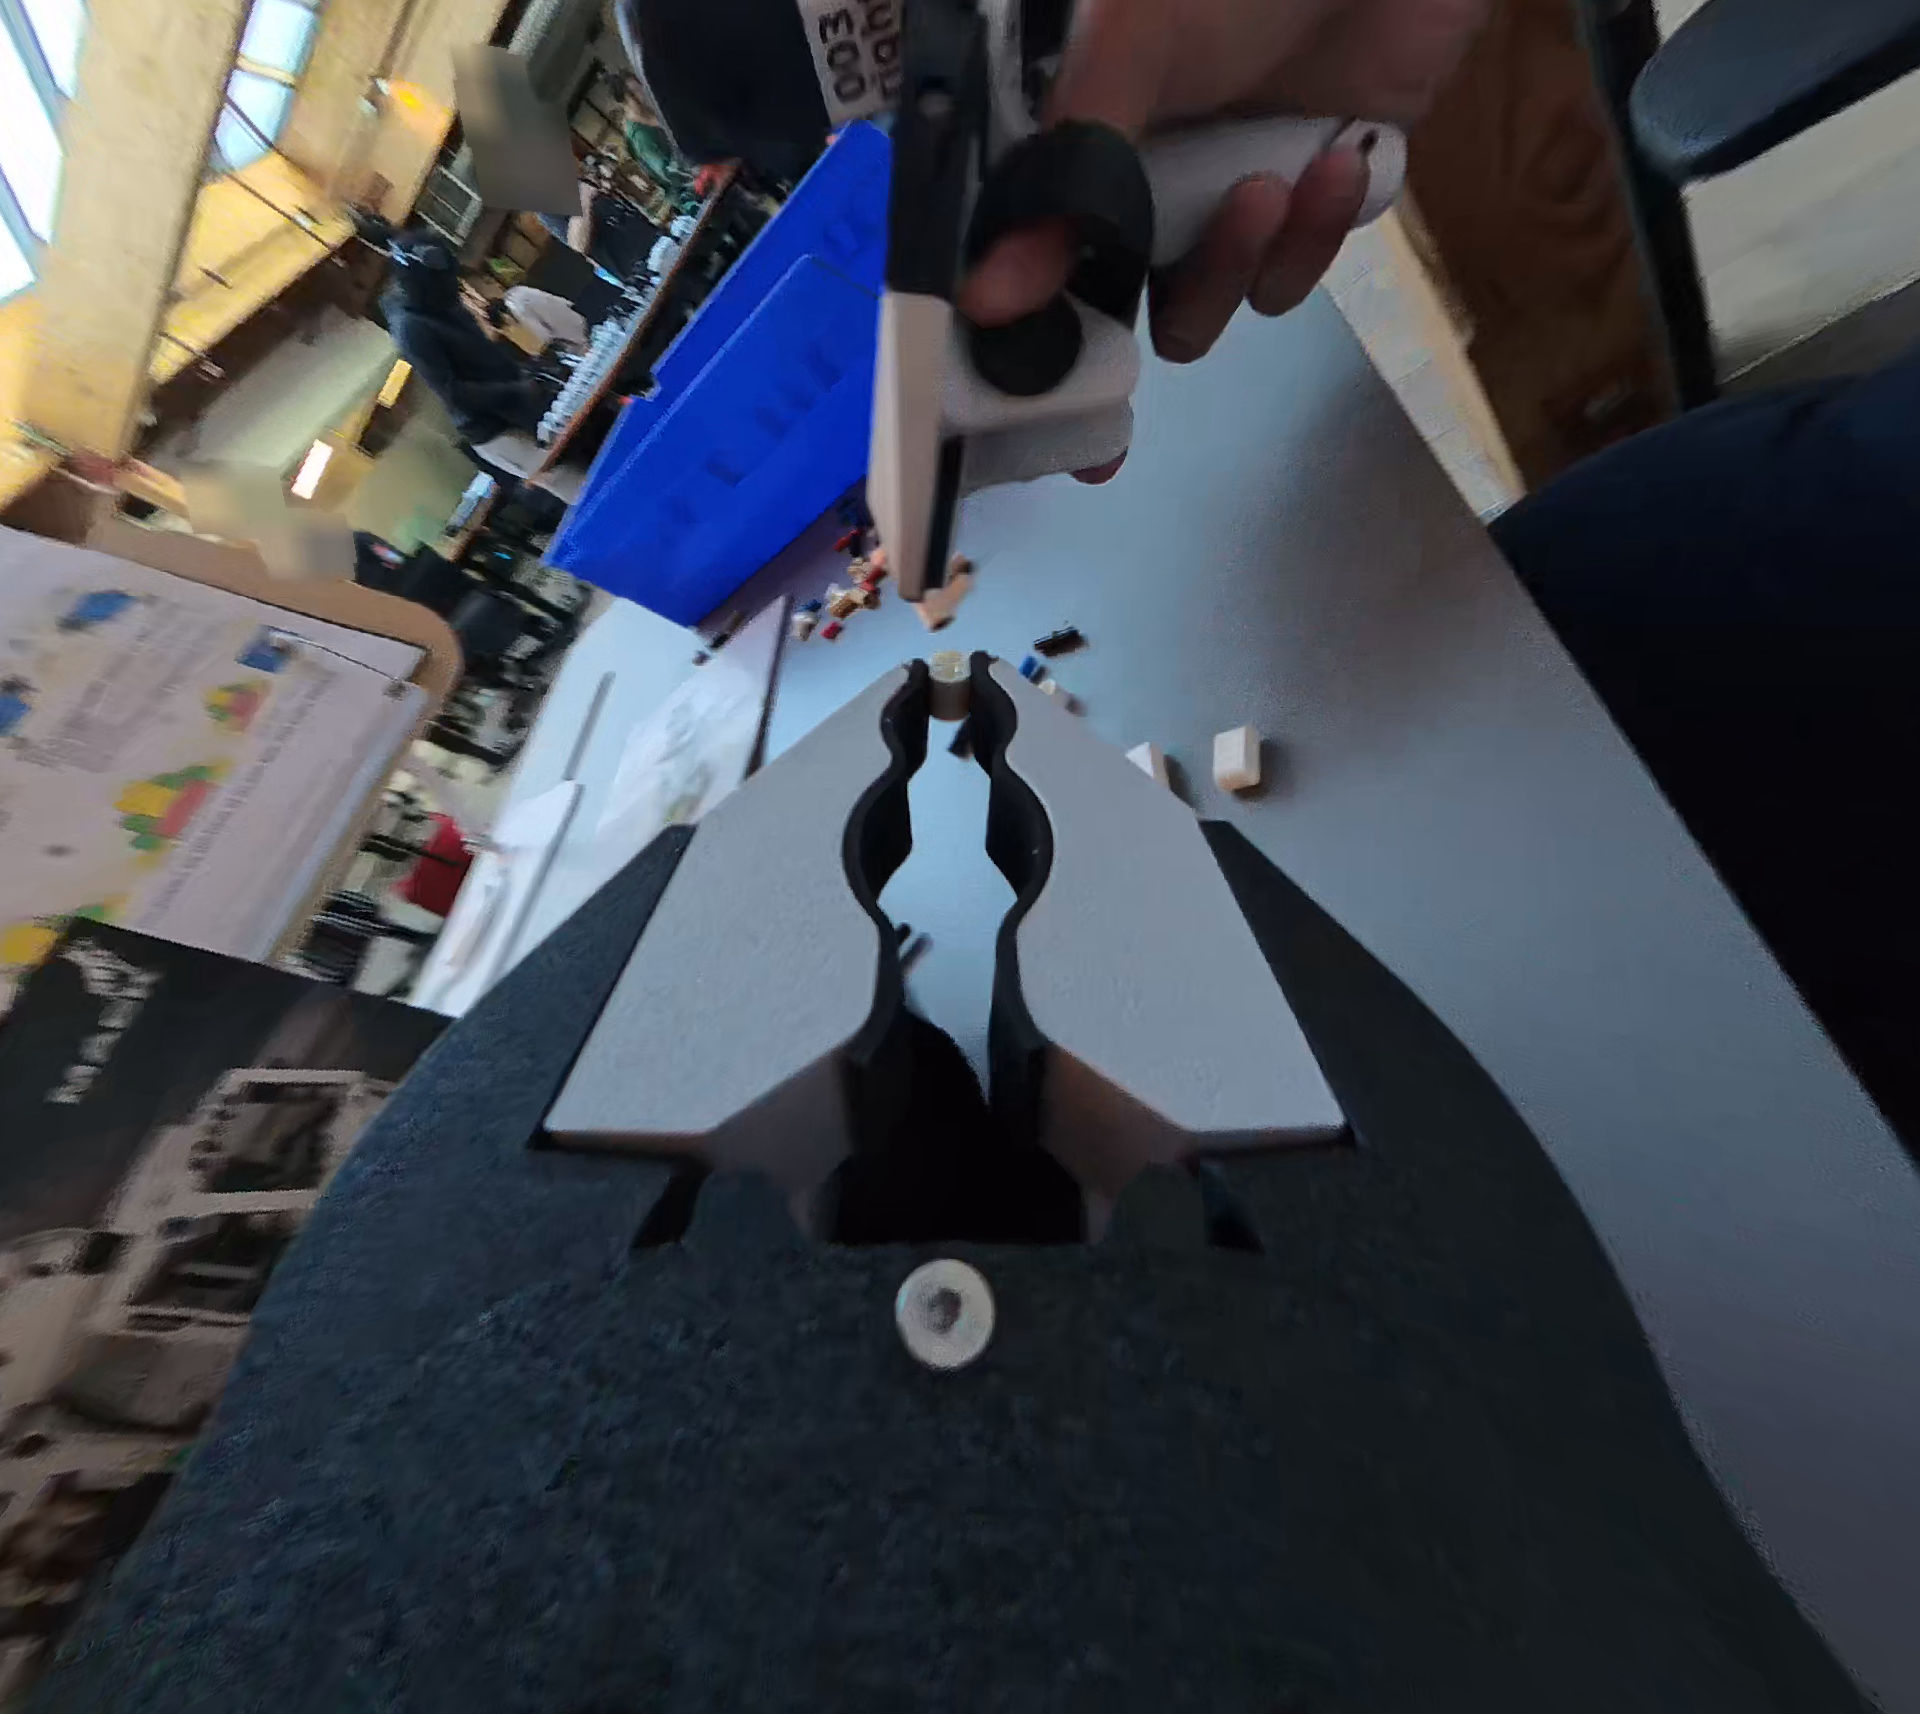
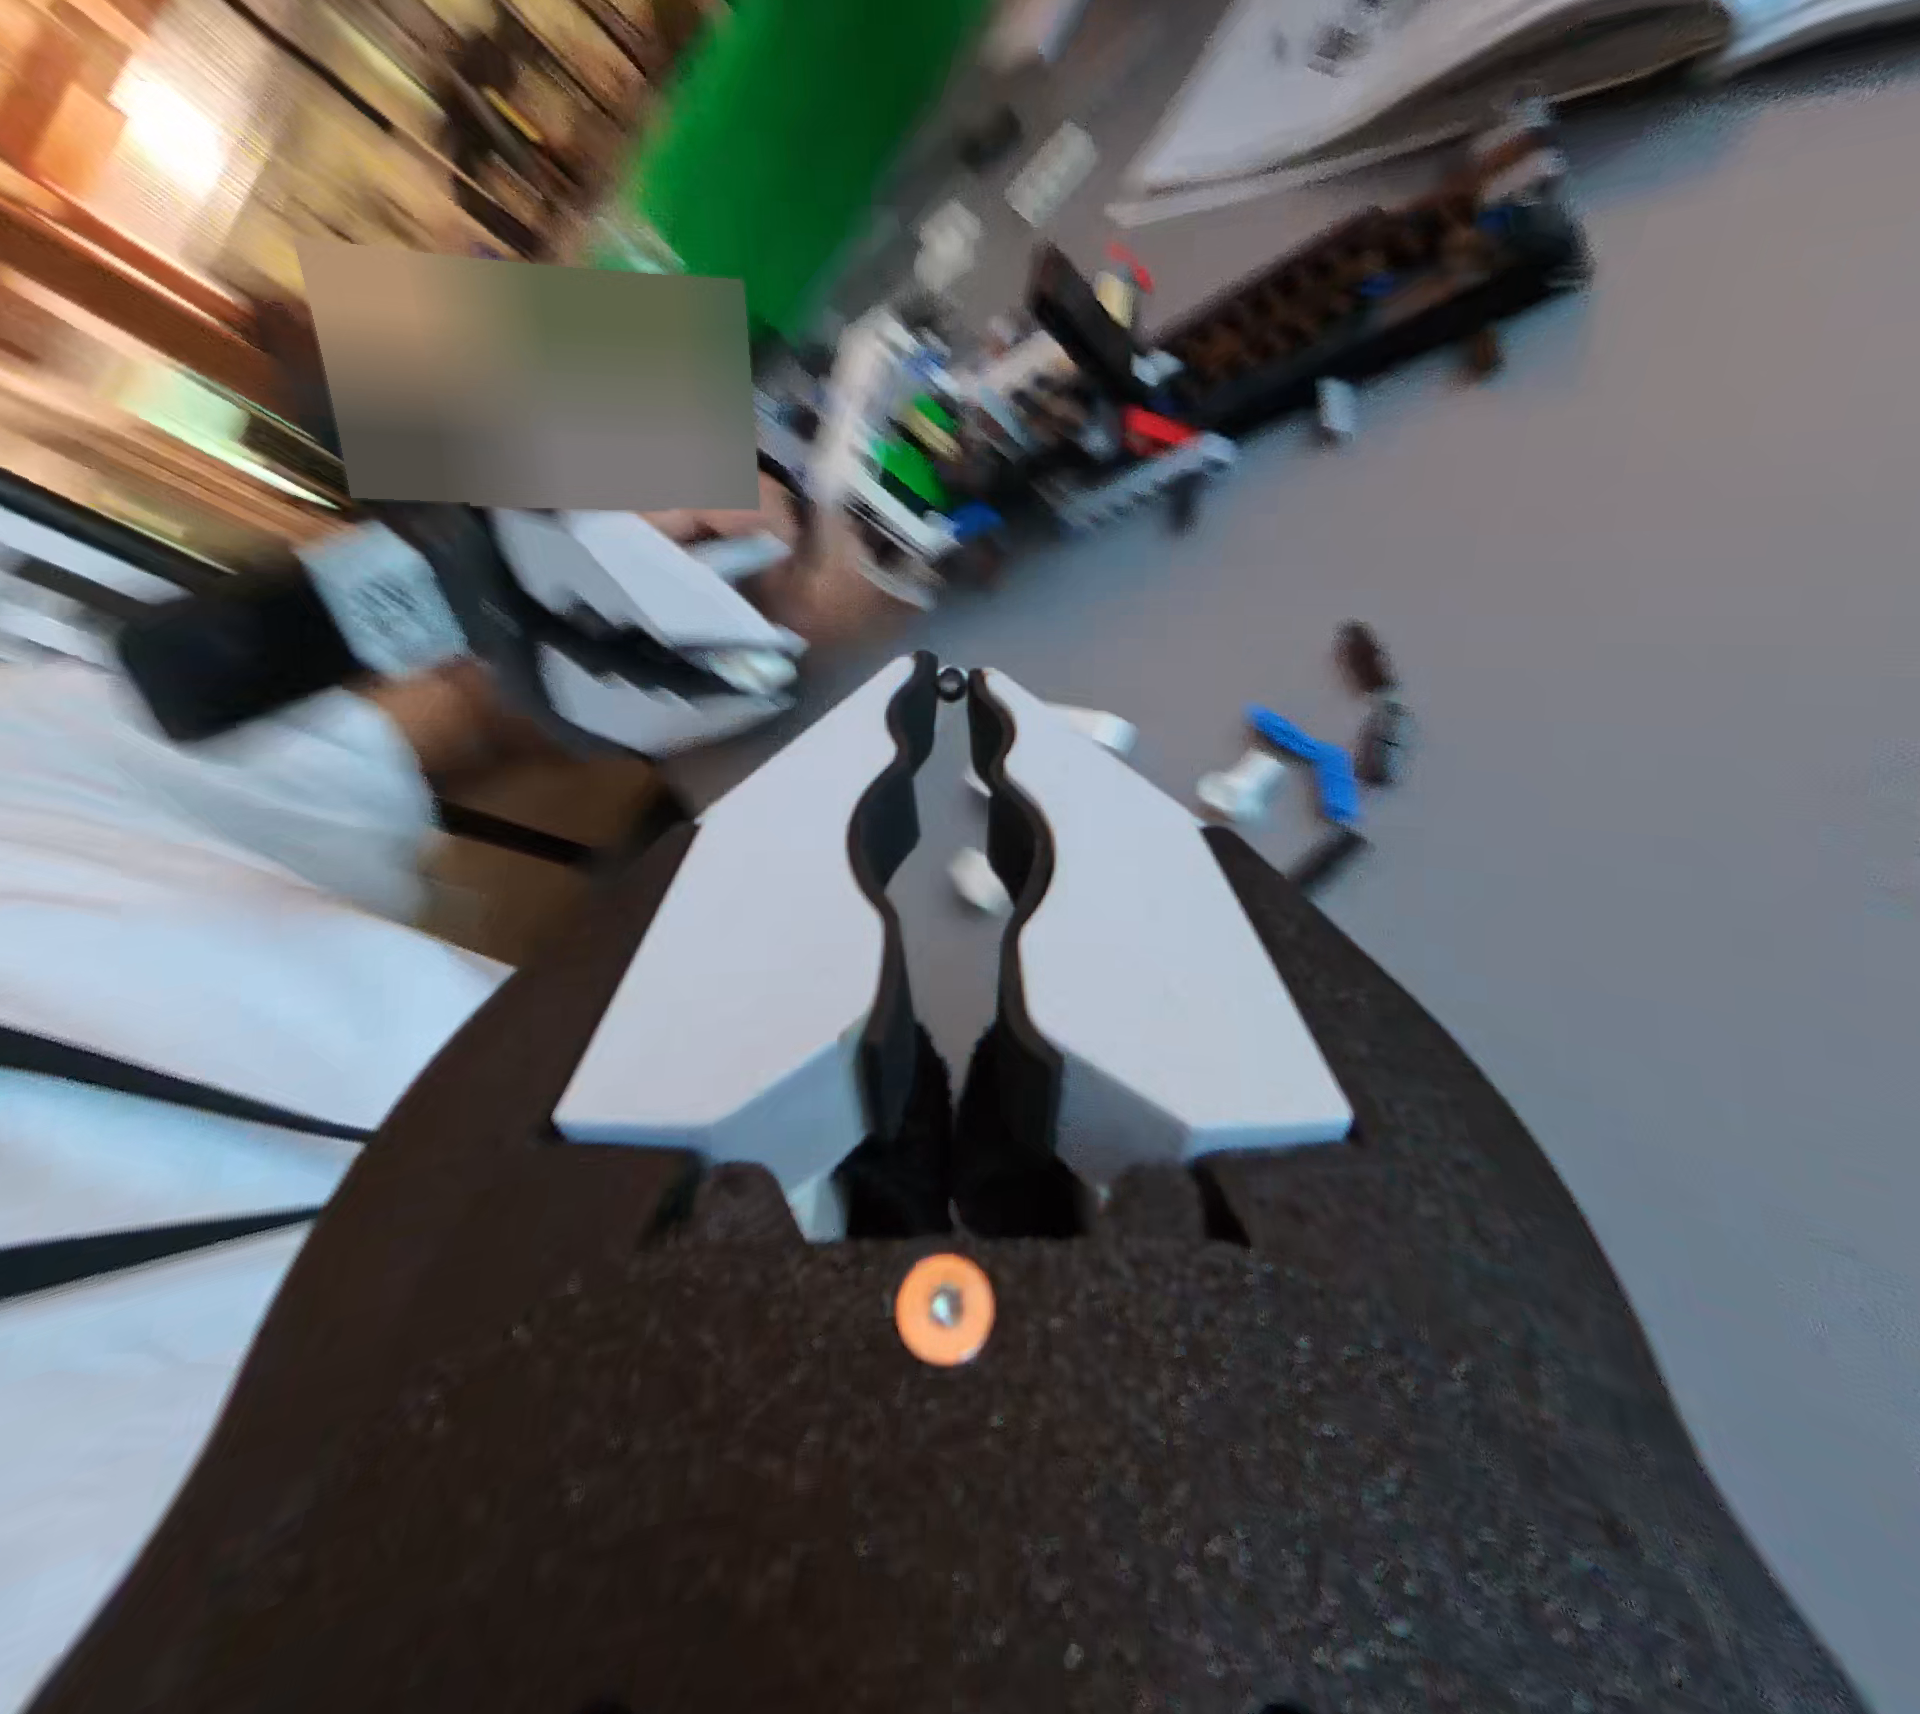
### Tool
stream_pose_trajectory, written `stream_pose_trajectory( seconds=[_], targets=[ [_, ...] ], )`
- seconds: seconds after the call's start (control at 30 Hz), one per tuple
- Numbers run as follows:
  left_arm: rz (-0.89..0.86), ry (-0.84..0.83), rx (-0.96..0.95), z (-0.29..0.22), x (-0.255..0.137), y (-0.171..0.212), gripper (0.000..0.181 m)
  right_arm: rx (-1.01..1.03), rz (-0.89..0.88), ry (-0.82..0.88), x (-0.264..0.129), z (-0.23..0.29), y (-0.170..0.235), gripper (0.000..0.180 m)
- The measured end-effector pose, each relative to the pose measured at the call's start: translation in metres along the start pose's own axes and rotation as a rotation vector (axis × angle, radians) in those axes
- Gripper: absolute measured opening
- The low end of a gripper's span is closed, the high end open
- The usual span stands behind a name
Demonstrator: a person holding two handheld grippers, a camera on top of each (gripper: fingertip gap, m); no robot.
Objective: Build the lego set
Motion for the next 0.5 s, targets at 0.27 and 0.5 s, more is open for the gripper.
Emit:
stream_pose_trajectory(
  seconds=[0.27,0.5],
  targets=[
    [0.038,-0.240,0.533,-0.025,-0.007,-0.022,0.004,0.333,0.006,-0.412,0.032,0.018,0.014,0.003],
    [0.078,-0.301,0.778,-0.039,-0.004,-0.021,0.004,0.450,0.091,-0.473,0.034,0.013,0.023,0.004]
  ],
)
Point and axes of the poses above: each gripper's, where its closed fingertips meet, x out along the fingers, y out of its underside, z = x × y across the jaws, the point moved 10 cm from there along -x, back along the fingers, and after that the axes turned 9 degrees about x, right-handed, at the moved point
